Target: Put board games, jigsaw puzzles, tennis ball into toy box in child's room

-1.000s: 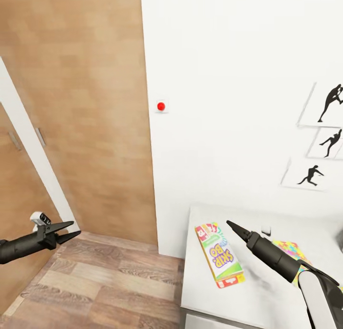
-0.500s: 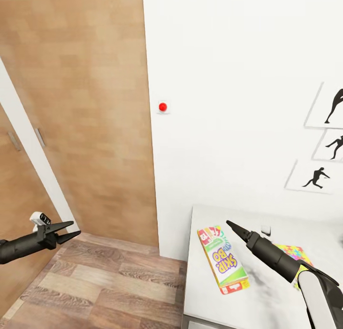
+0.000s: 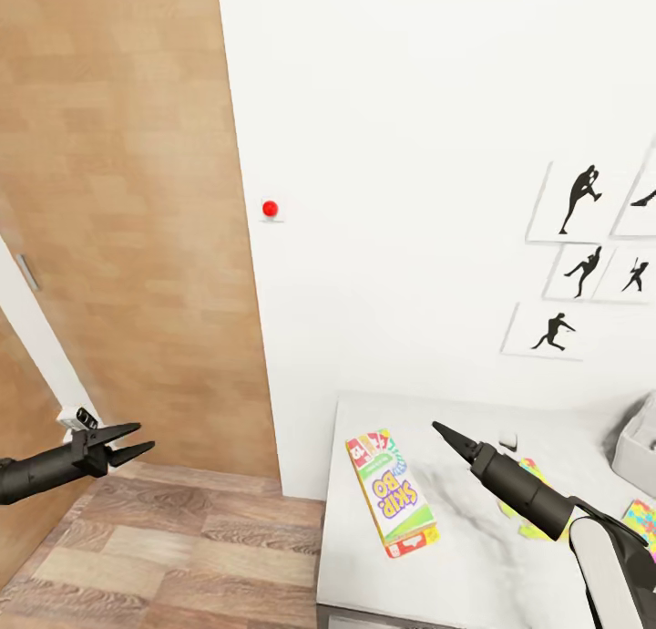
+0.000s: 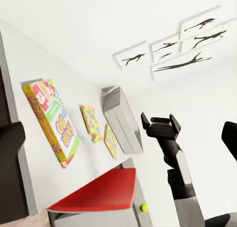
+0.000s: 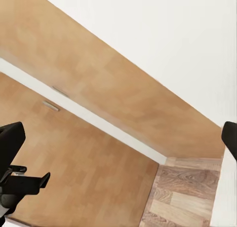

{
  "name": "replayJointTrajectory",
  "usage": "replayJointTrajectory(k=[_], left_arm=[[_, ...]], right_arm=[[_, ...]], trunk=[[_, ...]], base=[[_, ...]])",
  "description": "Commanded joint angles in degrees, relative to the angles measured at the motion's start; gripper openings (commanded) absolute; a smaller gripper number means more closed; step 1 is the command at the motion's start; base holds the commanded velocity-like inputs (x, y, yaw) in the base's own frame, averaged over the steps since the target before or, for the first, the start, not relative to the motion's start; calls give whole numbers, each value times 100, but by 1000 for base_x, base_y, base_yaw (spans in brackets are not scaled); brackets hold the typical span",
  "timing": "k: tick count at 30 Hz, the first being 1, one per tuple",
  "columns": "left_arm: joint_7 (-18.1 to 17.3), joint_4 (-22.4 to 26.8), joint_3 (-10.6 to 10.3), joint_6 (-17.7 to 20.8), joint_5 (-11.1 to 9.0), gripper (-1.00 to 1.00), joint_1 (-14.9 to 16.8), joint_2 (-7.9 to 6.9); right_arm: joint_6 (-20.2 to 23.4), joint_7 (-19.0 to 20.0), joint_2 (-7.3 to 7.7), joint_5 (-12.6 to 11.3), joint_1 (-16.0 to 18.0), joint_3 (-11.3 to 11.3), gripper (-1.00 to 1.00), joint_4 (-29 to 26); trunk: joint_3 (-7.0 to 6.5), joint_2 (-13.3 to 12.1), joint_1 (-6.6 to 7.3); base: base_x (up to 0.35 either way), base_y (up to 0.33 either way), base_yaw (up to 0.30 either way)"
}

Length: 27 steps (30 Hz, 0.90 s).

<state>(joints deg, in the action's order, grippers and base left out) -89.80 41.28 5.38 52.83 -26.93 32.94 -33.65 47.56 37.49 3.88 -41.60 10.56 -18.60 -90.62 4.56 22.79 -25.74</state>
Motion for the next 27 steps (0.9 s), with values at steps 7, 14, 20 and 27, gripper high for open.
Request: replayJointTrajectory(k=[7,14,20,27], left_arm=[[-20,3,-2,61,10,100,2,-2],[-20,3,-2,61,10,100,2,6],[-20,3,-3,61,11,100,2,10],[-20,3,-6,61,14,100,2,12]], right_arm=[[12,-21,-1,-6,7,3,100,0],[-41,-51,-1,-6,7,8,100,12],[-45,-65,-6,-6,7,14,100,16],[-20,-278,-11,25,38,31,100,16]], trunk=[[-6,12,-4],[-8,12,-4],[-8,12,-4],[-8,12,-4]], base=[[119,44,-109],[89,44,-11],[9,4,-1],[1,1,0]])
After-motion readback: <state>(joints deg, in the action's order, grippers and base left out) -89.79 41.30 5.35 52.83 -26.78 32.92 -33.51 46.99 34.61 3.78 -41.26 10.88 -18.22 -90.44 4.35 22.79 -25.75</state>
